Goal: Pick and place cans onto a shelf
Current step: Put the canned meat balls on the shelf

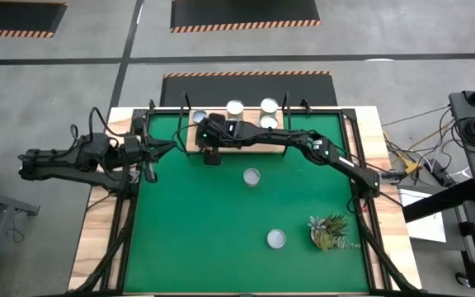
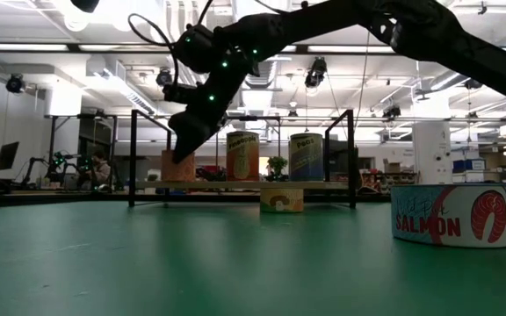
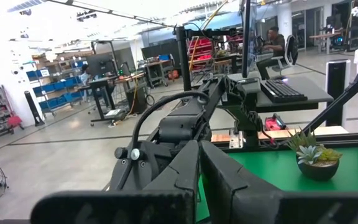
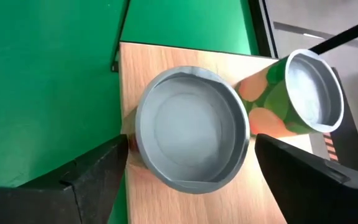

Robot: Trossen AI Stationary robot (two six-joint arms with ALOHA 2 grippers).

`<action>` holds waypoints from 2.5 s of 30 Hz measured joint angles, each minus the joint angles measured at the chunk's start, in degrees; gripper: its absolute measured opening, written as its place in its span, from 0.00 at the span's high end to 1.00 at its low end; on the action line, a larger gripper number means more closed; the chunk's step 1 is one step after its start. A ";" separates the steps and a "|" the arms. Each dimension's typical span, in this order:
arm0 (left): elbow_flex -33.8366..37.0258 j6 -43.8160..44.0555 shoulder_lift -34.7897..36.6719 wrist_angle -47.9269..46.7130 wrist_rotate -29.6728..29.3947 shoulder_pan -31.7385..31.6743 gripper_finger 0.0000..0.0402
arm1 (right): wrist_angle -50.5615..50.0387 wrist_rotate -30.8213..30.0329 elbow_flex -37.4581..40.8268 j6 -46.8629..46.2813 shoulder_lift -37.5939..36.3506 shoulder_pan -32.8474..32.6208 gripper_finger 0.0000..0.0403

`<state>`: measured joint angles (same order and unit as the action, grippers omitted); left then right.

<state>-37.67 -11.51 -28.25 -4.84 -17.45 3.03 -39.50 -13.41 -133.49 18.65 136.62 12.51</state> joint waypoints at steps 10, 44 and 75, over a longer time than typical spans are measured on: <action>0.00 0.00 -0.07 -0.15 0.04 0.00 1.00 | -2.45 -0.11 -0.35 -0.90 -4.71 -2.20 0.19; -10.90 11.70 -27.71 -17.33 -3.83 -2.42 1.00 | 31.03 -12.28 65.70 -9.65 -55.74 -21.27 0.19; -40.24 4.06 -69.01 -52.29 11.35 -30.83 1.00 | 41.13 -10.16 80.65 -3.64 -67.14 -21.40 0.19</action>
<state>-77.91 -7.45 -97.26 -57.13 -6.10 -27.81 1.63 -23.57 -52.84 15.02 69.47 -8.88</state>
